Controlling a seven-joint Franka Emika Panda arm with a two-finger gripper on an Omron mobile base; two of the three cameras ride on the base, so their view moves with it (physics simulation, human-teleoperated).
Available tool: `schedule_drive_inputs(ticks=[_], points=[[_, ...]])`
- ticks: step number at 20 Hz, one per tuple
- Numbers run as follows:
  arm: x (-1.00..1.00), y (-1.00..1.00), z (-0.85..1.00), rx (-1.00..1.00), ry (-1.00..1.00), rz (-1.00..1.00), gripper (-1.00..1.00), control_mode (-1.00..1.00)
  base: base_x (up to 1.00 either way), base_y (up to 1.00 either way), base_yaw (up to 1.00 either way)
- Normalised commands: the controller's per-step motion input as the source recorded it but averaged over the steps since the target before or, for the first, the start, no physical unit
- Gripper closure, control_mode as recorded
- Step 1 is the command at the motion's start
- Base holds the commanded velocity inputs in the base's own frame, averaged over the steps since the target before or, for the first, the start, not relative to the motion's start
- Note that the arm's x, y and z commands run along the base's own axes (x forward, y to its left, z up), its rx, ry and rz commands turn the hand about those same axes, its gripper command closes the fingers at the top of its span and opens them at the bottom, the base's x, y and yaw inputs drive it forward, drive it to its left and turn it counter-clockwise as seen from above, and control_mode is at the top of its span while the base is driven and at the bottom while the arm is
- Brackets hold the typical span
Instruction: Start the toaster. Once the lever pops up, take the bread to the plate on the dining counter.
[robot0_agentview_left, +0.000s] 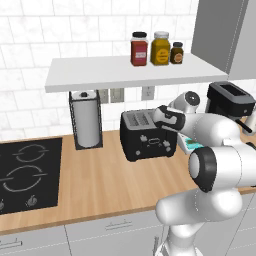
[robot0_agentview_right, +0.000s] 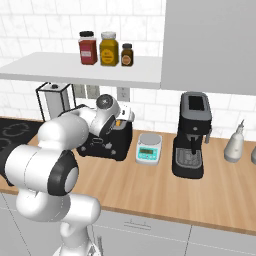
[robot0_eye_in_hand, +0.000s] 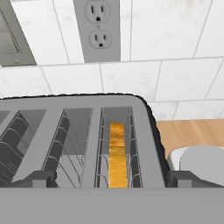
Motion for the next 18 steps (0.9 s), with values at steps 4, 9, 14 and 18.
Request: schedule_drive_inputs(ticks=[4,9,14,18], points=[[0.0,0.0,0.0,0.0,0.0,0.0,-1.0,-1.0,0.0,0.0,0.0],[0.0,0.0,0.0,0.0,0.0,0.0,-1.0,-1.0,0.0,0.0,0.0],[0.0,0.0,0.0,0.0,0.0,0.0,-1.0,-1.0,0.0,0.0,0.0],[0.0,0.0,0.0,0.0,0.0,0.0,-1.0,-1.0,0.0,0.0,0.0]])
